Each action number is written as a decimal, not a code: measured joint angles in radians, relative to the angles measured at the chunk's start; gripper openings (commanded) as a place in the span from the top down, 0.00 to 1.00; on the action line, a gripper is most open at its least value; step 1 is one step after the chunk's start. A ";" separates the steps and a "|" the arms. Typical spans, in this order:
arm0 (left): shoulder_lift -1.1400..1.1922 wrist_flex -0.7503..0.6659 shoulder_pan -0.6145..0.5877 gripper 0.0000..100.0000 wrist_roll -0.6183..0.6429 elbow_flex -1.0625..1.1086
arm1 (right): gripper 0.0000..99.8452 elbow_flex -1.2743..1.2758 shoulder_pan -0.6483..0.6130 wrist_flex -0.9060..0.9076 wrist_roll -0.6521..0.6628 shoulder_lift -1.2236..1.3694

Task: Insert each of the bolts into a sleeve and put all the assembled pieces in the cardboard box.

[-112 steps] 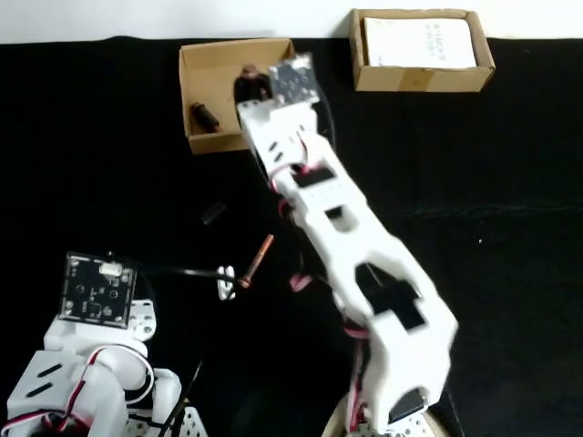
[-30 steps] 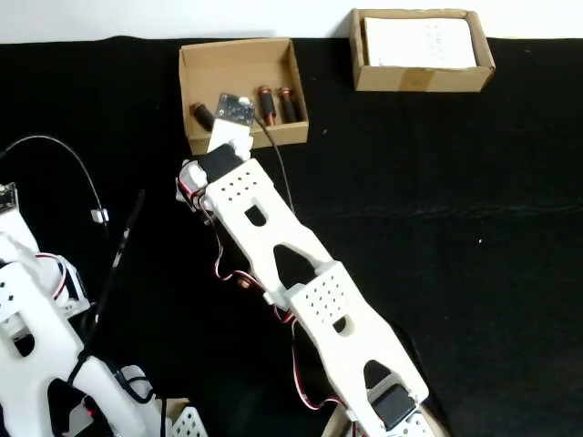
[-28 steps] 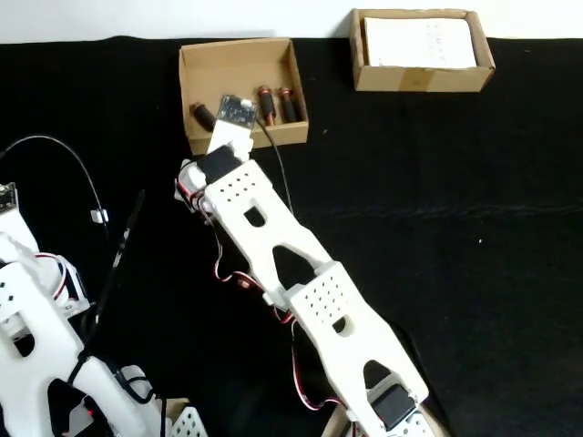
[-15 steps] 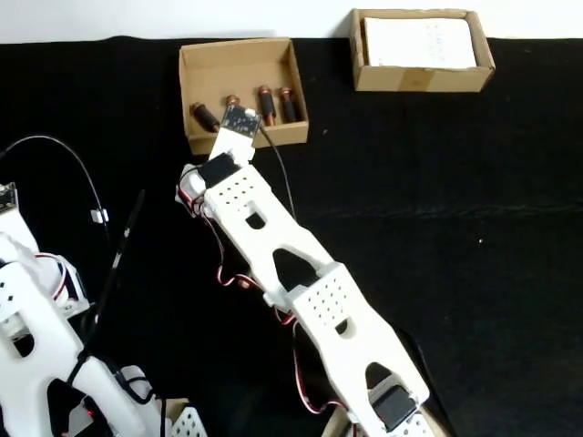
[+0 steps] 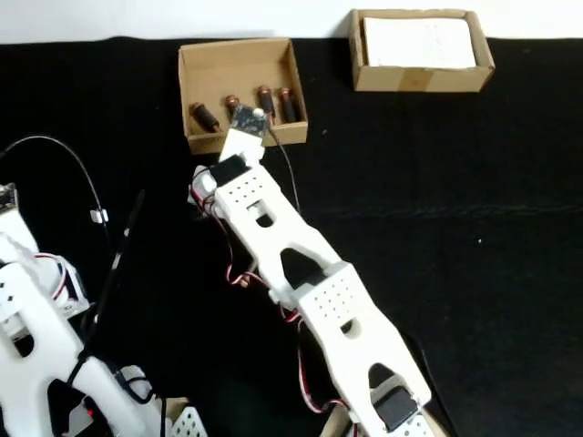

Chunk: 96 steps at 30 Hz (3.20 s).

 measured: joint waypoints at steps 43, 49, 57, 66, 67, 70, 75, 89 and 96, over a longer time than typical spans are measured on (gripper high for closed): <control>0.000 0.000 -0.187 0.81 -0.104 -0.117 | 0.78 -0.516 -0.181 0.540 1.435 0.074; 0.003 0.000 -0.186 0.81 -0.104 -0.138 | 0.78 -0.516 -0.160 0.479 1.448 0.203; 0.003 0.000 -0.186 0.81 -0.104 -0.138 | 0.87 -0.540 -0.132 0.436 1.470 0.265; 0.003 0.000 -0.186 0.81 -0.104 -0.138 | 0.94 -0.555 -0.117 0.423 1.585 0.270; 0.003 0.000 -0.186 0.81 -0.104 -0.138 | 0.94 -0.555 -0.115 0.422 1.585 0.270; 0.003 0.000 -0.186 0.81 -0.104 -0.138 | 0.94 -0.555 -0.112 0.420 1.585 0.270; 0.003 0.000 -0.186 0.81 -0.104 -0.138 | 0.94 -0.555 -0.110 0.493 1.591 0.245; 0.003 0.000 -0.186 0.81 -0.110 -0.138 | 0.94 -0.520 0.140 0.562 1.514 0.008; 0.003 0.000 -0.186 0.81 -0.110 -0.138 | 0.94 -0.187 0.368 0.562 1.487 -0.210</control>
